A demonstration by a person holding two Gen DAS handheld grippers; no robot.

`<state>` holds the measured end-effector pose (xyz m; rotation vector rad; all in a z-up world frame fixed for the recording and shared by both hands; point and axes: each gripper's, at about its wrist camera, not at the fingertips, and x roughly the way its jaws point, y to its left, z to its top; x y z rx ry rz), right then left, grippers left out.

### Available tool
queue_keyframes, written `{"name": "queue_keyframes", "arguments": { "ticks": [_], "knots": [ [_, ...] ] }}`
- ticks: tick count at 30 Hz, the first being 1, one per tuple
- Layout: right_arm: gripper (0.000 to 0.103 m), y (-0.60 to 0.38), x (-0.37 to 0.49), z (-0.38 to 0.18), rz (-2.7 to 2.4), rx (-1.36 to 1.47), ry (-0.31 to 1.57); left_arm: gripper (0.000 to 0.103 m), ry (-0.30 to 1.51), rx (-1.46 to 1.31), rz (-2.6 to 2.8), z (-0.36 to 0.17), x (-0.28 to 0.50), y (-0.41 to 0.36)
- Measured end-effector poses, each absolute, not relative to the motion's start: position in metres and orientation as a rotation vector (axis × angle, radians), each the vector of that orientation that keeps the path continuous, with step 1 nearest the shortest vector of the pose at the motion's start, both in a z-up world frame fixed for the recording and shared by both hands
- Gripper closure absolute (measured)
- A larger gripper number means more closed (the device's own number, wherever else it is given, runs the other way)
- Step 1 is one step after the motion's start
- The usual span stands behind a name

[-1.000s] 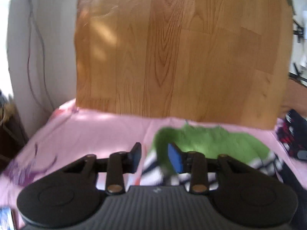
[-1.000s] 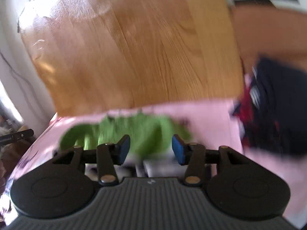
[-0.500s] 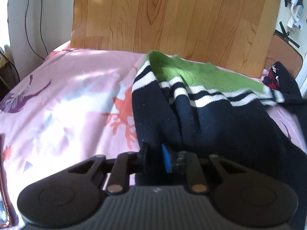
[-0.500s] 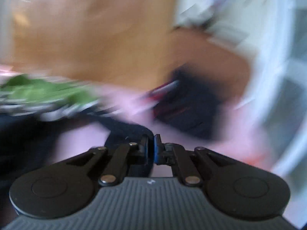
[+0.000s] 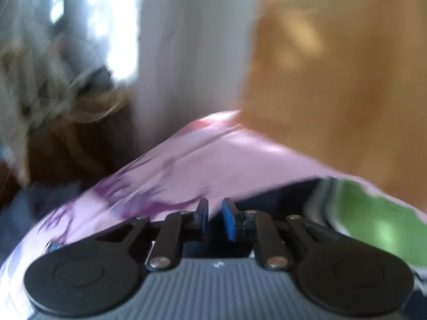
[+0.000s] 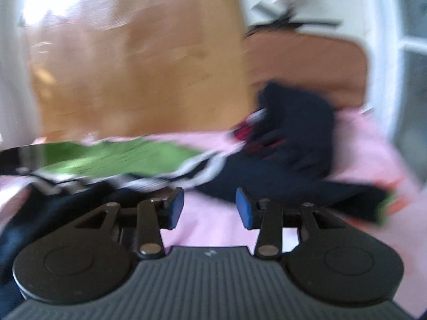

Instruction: Fold small clothes

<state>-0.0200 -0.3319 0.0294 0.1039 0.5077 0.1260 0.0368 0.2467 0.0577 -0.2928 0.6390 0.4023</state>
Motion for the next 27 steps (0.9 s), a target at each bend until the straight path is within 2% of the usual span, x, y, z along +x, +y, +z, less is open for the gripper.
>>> {"name": "queue_keyframes", "arguments": {
  "ticks": [2, 5, 7, 10, 12, 15, 16, 17, 18, 19, 20, 25, 27],
  "knots": [
    [0.057, -0.320, -0.025, 0.027, 0.218, 0.150, 0.546, 0.092, 0.645, -0.359, 0.346, 0.057, 0.032, 0.254],
    [0.053, -0.308, -0.038, 0.024, 0.366, 0.204, 0.606, 0.075, 0.624, -0.304, 0.210, 0.061, 0.002, 0.235],
    [0.050, -0.307, -0.049, 0.021, 0.451, 0.240, 0.641, 0.057, 0.634, -0.235, 0.067, 0.058, -0.028, 0.213],
    [0.044, -0.309, -0.065, 0.015, 0.548, 0.324, 0.708, 0.048, 0.695, -0.143, -0.129, 0.044, -0.070, 0.183],
    [0.042, -0.308, -0.074, 0.008, 0.601, 0.387, 0.762, 0.045, 0.762, -0.136, -0.231, 0.031, -0.094, 0.171],
    [0.042, -0.295, -0.080, -0.006, 0.643, 0.436, 0.833, 0.047, 0.857, -0.177, -0.310, 0.012, -0.116, 0.162],
    [0.049, -0.287, -0.082, -0.010, 0.635, 0.416, 0.862, 0.050, 0.875, -0.173, -0.319, 0.006, -0.122, 0.158],
    [0.086, -0.281, -0.085, -0.014, 0.610, 0.381, 0.880, 0.051, 0.856, -0.157, -0.311, 0.005, -0.129, 0.157],
    [0.091, -0.277, -0.085, -0.015, 0.583, 0.345, 0.887, 0.054, 0.855, -0.145, -0.308, 0.005, -0.134, 0.153],
    [0.092, -0.280, -0.086, -0.012, 0.565, 0.354, 0.891, 0.060, 0.856, -0.142, -0.309, 0.005, -0.136, 0.152],
    [0.092, -0.286, -0.088, -0.006, 0.542, 0.361, 0.884, 0.061, 0.863, -0.147, -0.314, 0.006, -0.137, 0.151],
    [0.093, -0.332, -0.124, 0.034, 0.381, 0.303, 0.910, 0.060, 0.883, -0.141, -0.322, 0.007, -0.139, 0.148],
    [0.093, -0.339, -0.138, 0.029, 0.347, 0.294, 0.971, 0.059, 0.885, -0.128, -0.340, 0.007, -0.138, 0.147]
  ]
}}
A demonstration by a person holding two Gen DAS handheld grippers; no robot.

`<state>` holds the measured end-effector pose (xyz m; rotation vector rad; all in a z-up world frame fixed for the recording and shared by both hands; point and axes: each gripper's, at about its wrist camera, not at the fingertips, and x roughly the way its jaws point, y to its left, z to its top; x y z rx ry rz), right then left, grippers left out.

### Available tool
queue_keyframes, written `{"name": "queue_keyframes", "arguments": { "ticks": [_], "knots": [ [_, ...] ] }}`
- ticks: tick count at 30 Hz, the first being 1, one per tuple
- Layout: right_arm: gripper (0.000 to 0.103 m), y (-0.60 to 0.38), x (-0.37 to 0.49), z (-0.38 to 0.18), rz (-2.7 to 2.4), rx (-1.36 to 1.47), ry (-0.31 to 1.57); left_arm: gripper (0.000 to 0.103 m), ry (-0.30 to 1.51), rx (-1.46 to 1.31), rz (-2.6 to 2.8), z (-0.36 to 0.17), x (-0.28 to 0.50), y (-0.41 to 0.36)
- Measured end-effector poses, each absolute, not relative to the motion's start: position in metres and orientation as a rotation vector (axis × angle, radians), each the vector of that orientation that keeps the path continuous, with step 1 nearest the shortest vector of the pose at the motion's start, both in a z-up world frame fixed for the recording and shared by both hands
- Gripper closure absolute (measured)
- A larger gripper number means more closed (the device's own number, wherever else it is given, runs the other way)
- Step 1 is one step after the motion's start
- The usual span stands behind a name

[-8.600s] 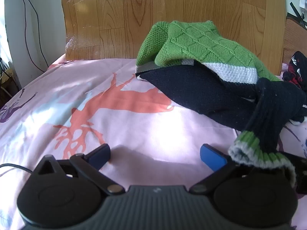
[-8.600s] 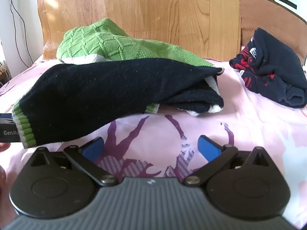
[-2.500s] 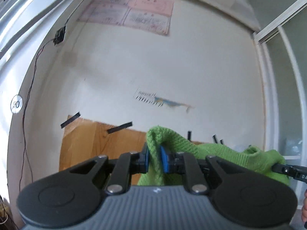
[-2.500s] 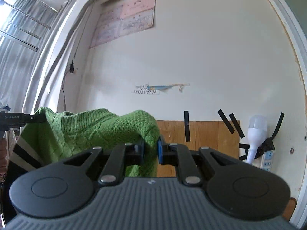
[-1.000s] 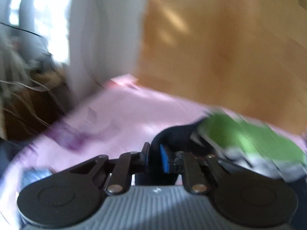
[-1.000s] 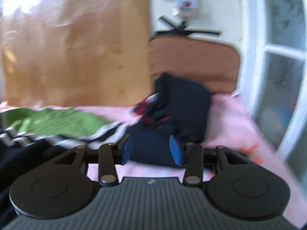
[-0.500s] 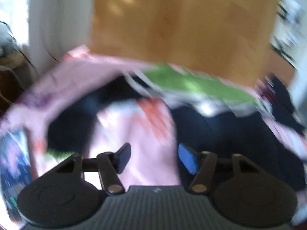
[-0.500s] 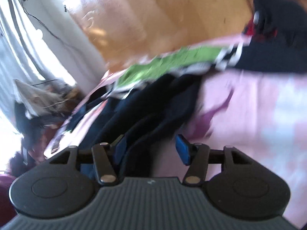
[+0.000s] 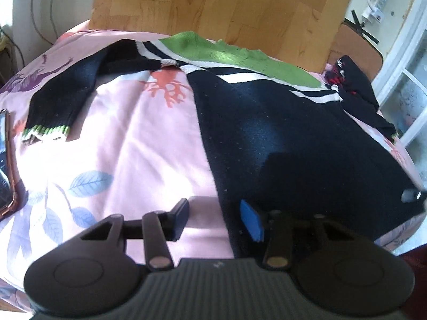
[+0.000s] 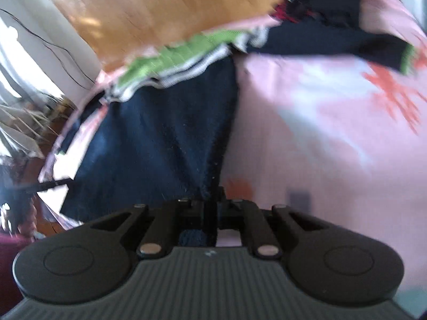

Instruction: Fold small clothes

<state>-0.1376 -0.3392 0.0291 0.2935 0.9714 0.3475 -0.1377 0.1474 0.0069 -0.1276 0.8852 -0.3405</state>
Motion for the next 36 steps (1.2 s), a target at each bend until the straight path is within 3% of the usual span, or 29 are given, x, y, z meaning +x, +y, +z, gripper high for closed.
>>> {"name": "queue_keyframes", "arguments": {
  "ticks": [4, 6, 7, 8, 13, 18, 20, 21, 22, 28, 33, 35, 36],
  "knots": [
    [0.090, -0.329, -0.136, 0.010, 0.377, 0.218, 1.035, 0.057, 0.854, -0.122, -0.328, 0.013, -0.135, 0.155],
    [0.077, -0.341, -0.131, 0.022, 0.334, 0.240, 0.947, 0.057, 0.818, -0.143, -0.327, 0.020, -0.137, 0.158],
    [0.056, -0.352, -0.128, 0.030, 0.318, 0.293, 0.876, 0.057, 0.802, -0.150, -0.335, 0.023, -0.137, 0.158],
    [0.048, -0.361, -0.124, 0.037, 0.305, 0.341, 0.827, 0.057, 0.790, -0.152, -0.349, 0.024, -0.138, 0.156],
    [0.048, -0.375, -0.095, 0.042, 0.260, 0.483, 0.731, 0.057, 0.858, -0.105, -0.362, 0.012, -0.143, 0.137],
    [0.048, -0.315, -0.063, 0.040, 0.457, 0.391, 0.716, 0.058, 0.908, -0.127, -0.336, 0.005, -0.153, 0.142],
    [0.048, -0.288, -0.047, 0.034, 0.580, 0.399, 0.746, 0.065, 0.908, -0.125, -0.330, 0.002, -0.160, 0.140],
    [0.048, -0.271, -0.039, 0.029, 0.634, 0.397, 0.771, 0.083, 0.903, -0.115, -0.321, 0.002, -0.165, 0.137],
    [0.049, -0.252, -0.032, 0.022, 0.695, 0.387, 0.807, 0.093, 0.902, -0.115, -0.323, 0.002, -0.167, 0.137],
    [0.053, -0.141, -0.027, -0.022, 1.067, 0.287, 1.096, 0.094, 0.896, -0.153, -0.249, 0.013, -0.174, 0.160],
    [0.055, -0.111, -0.043, -0.016, 1.197, 0.212, 1.074, 0.092, 0.884, -0.070, -0.230, 0.030, -0.181, 0.162],
    [0.055, -0.125, -0.035, -0.014, 1.170, 0.263, 1.057, 0.086, 0.839, -0.070, -0.246, 0.041, -0.184, 0.168],
    [0.055, -0.134, -0.031, -0.011, 1.147, 0.291, 1.043, 0.077, 0.799, -0.090, -0.253, 0.049, -0.184, 0.172]
  ]
}}
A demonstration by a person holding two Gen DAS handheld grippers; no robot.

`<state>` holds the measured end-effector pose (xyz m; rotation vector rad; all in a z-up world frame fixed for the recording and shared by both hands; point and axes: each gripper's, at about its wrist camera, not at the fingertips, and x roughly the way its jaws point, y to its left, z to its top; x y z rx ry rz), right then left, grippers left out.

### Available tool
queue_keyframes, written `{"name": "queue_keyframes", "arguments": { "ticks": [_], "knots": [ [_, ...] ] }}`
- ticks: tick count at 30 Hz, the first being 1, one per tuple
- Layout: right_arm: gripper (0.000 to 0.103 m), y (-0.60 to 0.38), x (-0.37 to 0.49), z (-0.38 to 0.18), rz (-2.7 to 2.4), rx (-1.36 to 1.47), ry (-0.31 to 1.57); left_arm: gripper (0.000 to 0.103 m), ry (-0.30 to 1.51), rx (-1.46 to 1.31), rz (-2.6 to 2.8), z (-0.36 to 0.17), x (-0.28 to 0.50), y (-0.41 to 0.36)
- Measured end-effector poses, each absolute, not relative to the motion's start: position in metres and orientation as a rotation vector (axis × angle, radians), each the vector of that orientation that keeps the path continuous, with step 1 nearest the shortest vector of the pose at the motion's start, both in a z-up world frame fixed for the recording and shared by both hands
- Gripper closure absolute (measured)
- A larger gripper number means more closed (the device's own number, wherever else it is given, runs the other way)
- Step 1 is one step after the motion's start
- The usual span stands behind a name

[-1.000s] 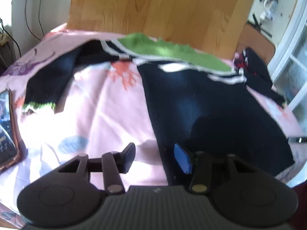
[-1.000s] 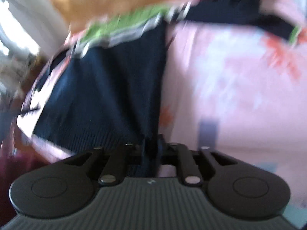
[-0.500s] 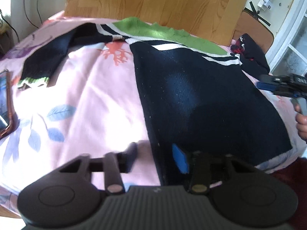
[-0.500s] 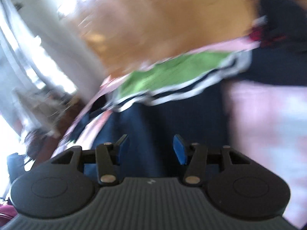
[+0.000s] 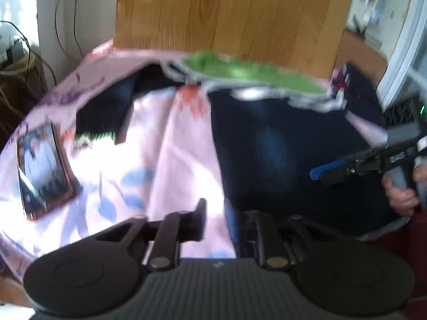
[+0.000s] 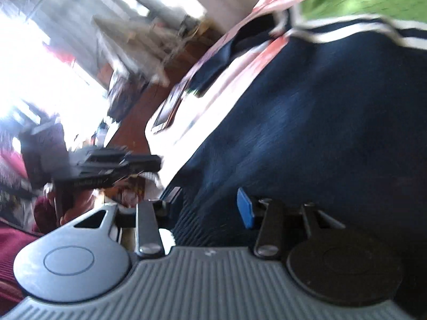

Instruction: Fold small clothes

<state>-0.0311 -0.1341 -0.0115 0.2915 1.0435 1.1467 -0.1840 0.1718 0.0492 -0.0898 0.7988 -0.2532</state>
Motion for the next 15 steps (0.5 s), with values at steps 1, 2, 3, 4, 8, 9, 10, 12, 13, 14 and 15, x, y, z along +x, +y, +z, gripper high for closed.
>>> {"name": "queue_keyframes", "arguments": {
  "ticks": [1, 2, 3, 4, 8, 9, 10, 12, 13, 14, 15],
  "knots": [
    [0.055, -0.150, -0.027, -0.008, 1.108, 0.326, 1.016, 0.071, 0.765, -0.101, -0.256, 0.055, -0.182, 0.174],
    [0.055, -0.166, -0.022, -0.004, 1.062, 0.359, 0.985, 0.070, 0.725, -0.111, -0.259, 0.062, -0.175, 0.175],
    [0.055, -0.182, -0.020, -0.001, 1.013, 0.393, 0.953, 0.067, 0.701, -0.119, -0.265, 0.066, -0.167, 0.175],
    [0.054, -0.202, -0.017, 0.002, 0.953, 0.435, 0.919, 0.062, 0.679, -0.130, -0.273, 0.069, -0.155, 0.170],
    [0.053, -0.292, -0.017, 0.011, 0.653, 0.603, 0.771, 0.052, 0.654, -0.142, -0.362, 0.069, -0.097, 0.136],
    [0.053, -0.314, -0.019, 0.009, 0.578, 0.643, 0.743, 0.051, 0.660, -0.113, -0.384, 0.066, -0.079, 0.118],
    [0.053, -0.337, -0.023, 0.009, 0.501, 0.686, 0.715, 0.051, 0.662, -0.080, -0.403, 0.064, -0.062, 0.102],
    [0.053, -0.378, -0.031, 0.008, 0.355, 0.763, 0.663, 0.049, 0.663, -0.045, -0.448, 0.057, -0.035, 0.071],
    [0.053, -0.397, -0.037, 0.008, 0.275, 0.800, 0.637, 0.048, 0.669, -0.045, -0.481, 0.054, -0.019, 0.057],
    [0.053, -0.414, -0.042, 0.007, 0.202, 0.831, 0.609, 0.046, 0.659, -0.056, -0.512, 0.051, -0.006, 0.047],
    [0.052, -0.428, -0.048, 0.007, 0.131, 0.859, 0.581, 0.044, 0.665, -0.064, -0.535, 0.047, 0.011, 0.034]
  ]
}}
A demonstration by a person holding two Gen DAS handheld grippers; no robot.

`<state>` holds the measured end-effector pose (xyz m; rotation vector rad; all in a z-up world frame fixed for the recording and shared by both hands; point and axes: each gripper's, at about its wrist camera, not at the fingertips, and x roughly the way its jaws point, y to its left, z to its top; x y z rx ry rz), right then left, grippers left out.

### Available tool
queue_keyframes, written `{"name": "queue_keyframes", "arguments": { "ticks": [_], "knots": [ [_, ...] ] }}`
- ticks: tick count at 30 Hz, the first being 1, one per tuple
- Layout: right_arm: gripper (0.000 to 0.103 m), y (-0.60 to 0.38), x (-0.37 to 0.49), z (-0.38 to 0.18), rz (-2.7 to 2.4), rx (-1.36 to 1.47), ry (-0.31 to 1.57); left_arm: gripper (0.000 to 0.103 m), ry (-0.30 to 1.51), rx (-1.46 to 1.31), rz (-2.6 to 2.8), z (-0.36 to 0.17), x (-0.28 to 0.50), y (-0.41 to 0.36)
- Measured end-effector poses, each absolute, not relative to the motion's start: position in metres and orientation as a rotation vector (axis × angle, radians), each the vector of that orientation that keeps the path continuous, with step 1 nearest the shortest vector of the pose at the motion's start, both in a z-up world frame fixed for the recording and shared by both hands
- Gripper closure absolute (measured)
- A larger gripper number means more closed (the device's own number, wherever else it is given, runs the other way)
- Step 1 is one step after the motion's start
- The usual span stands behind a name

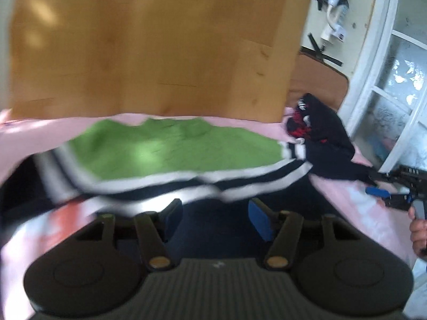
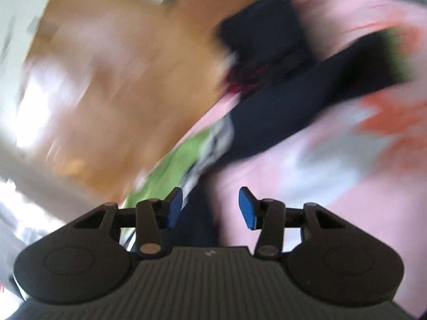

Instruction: Fold small clothes

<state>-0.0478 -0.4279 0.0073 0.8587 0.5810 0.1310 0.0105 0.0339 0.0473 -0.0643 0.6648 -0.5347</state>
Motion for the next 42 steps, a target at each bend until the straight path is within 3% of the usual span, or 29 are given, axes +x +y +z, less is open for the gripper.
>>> {"name": "queue_keyframes", "arguments": {
  "ticks": [4, 7, 14, 15, 17, 23, 28, 30, 34, 39, 40, 42],
  "knots": [
    [0.050, -0.474, -0.067, -0.002, -0.079, 0.991, 0.498, 0.036, 0.648, -0.090, -0.539, 0.027, 0.059, -0.003],
    [0.049, -0.483, -0.070, -0.013, -0.143, 1.098, 0.455, 0.036, 0.712, -0.154, -0.548, -0.003, 0.082, -0.006],
    [0.049, -0.484, -0.034, -0.007, -0.232, 1.046, 0.423, 0.030, 0.703, -0.184, -0.580, -0.013, 0.080, 0.009],
    [0.051, -0.489, -0.026, -0.009, -0.224, 1.053, 0.421, 0.031, 0.705, -0.197, -0.586, -0.012, 0.082, 0.011],
    [0.092, -0.487, -0.012, -0.005, -0.228, 1.049, 0.433, 0.031, 0.699, -0.219, -0.588, -0.010, 0.084, 0.017],
    [0.092, -0.432, 0.013, 0.094, -0.070, 0.821, 0.274, 0.032, 0.622, -0.398, -0.540, 0.006, 0.089, 0.062],
    [0.092, -0.313, 0.064, 0.187, 0.207, 0.528, 0.213, 0.030, 0.548, -0.521, -0.424, 0.017, 0.092, 0.109],
    [0.092, -0.256, 0.081, 0.199, 0.326, 0.423, 0.225, 0.030, 0.525, -0.572, -0.378, 0.019, 0.093, 0.128],
    [0.092, -0.145, 0.095, 0.161, 0.505, 0.194, 0.340, 0.028, 0.500, -0.656, -0.291, 0.019, 0.097, 0.162],
    [0.088, -0.070, 0.098, 0.022, 0.587, -0.053, 0.649, 0.028, 0.536, -0.694, -0.276, 0.012, 0.107, 0.171],
    [0.085, -0.065, 0.096, -0.001, 0.618, -0.092, 0.732, 0.028, 0.546, -0.675, -0.276, 0.011, 0.108, 0.169],
    [0.067, -0.079, 0.073, -0.013, 0.661, -0.066, 0.682, 0.027, 0.562, -0.639, -0.280, 0.010, 0.111, 0.159]
  ]
}}
